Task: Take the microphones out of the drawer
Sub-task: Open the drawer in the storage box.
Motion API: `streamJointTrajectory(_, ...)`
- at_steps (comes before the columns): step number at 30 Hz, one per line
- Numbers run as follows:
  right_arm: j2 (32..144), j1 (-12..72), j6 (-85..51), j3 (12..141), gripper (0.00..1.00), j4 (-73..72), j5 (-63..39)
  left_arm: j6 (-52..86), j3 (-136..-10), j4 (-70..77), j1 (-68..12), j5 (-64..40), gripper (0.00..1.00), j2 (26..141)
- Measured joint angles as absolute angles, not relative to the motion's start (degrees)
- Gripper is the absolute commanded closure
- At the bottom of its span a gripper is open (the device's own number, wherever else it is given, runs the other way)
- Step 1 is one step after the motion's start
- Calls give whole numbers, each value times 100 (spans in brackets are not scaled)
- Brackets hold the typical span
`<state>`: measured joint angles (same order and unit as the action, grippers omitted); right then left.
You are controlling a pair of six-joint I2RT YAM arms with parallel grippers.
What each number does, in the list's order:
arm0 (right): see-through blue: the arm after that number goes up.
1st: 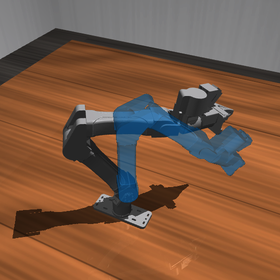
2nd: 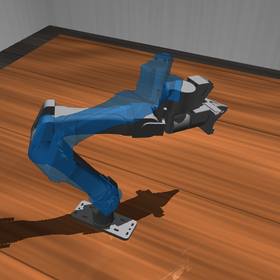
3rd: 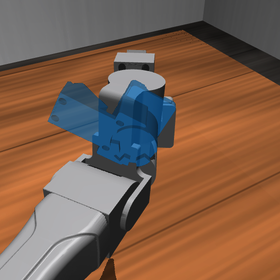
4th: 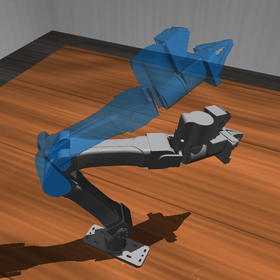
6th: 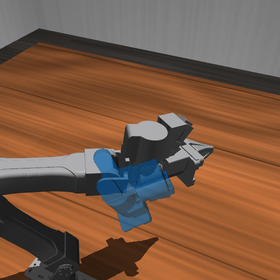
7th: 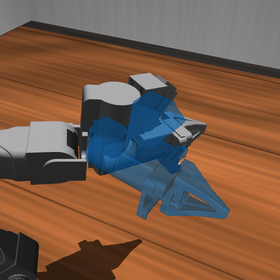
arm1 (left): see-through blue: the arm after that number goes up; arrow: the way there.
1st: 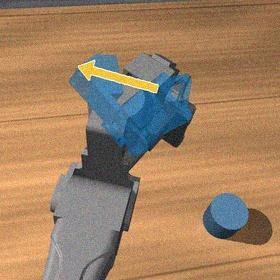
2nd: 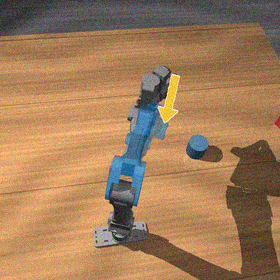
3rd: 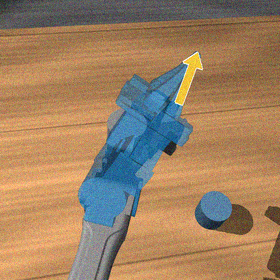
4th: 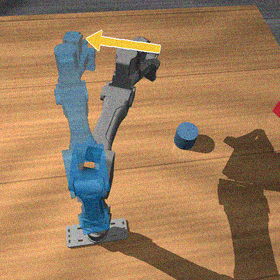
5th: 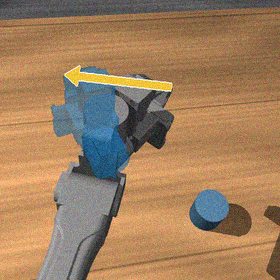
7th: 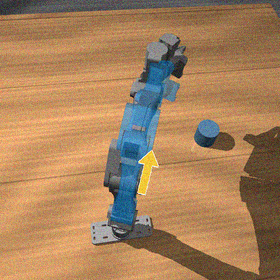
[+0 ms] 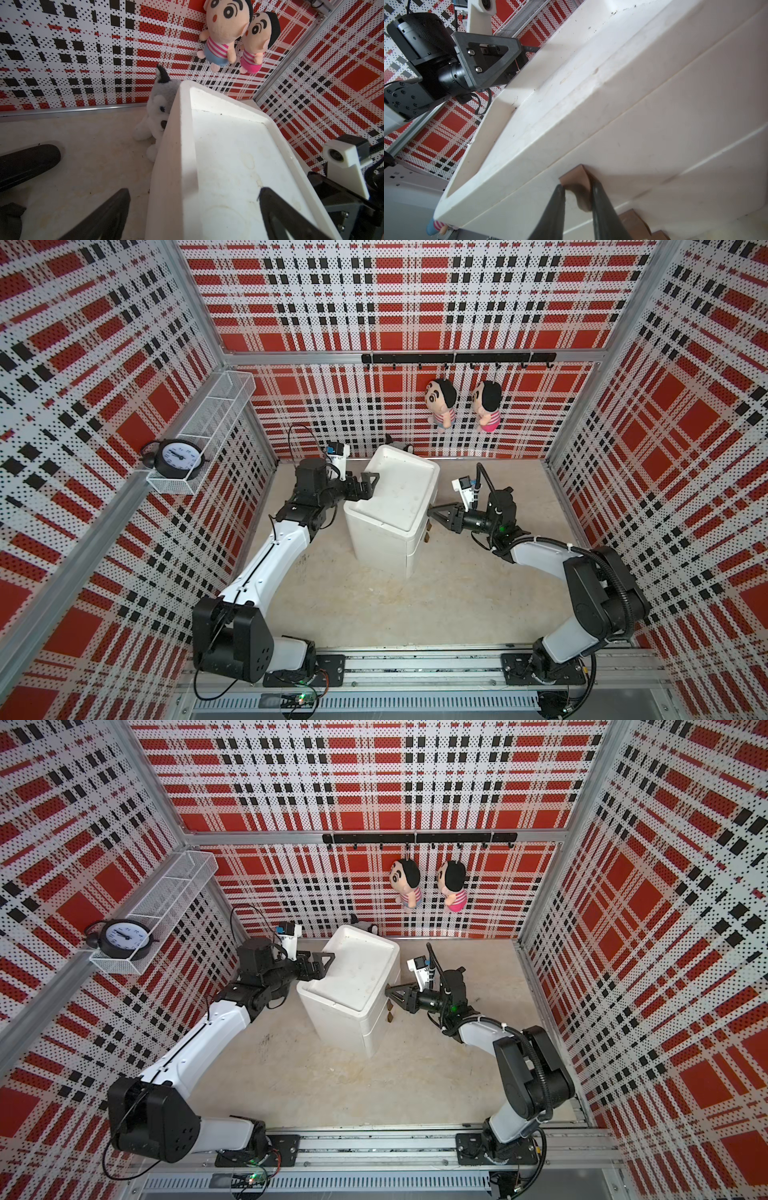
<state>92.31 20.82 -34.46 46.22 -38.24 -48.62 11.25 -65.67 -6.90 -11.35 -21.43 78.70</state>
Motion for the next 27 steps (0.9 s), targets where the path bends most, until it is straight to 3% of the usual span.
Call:
streamJointTrajectory(4,9238,2067,-3505,4617,100,-3881,-4890,1111,-6567,-690,-1146,-2058,0,7870)
streamJointTrajectory(15,9166,2038,-3365,4491,100,-3839,-4628,1120,-6619,-753,-1162,-1704,0,7891)
streamJointTrajectory(27,8361,1756,-3107,3970,100,-3315,-4362,974,-6879,-1087,-1238,-1214,3,8018)
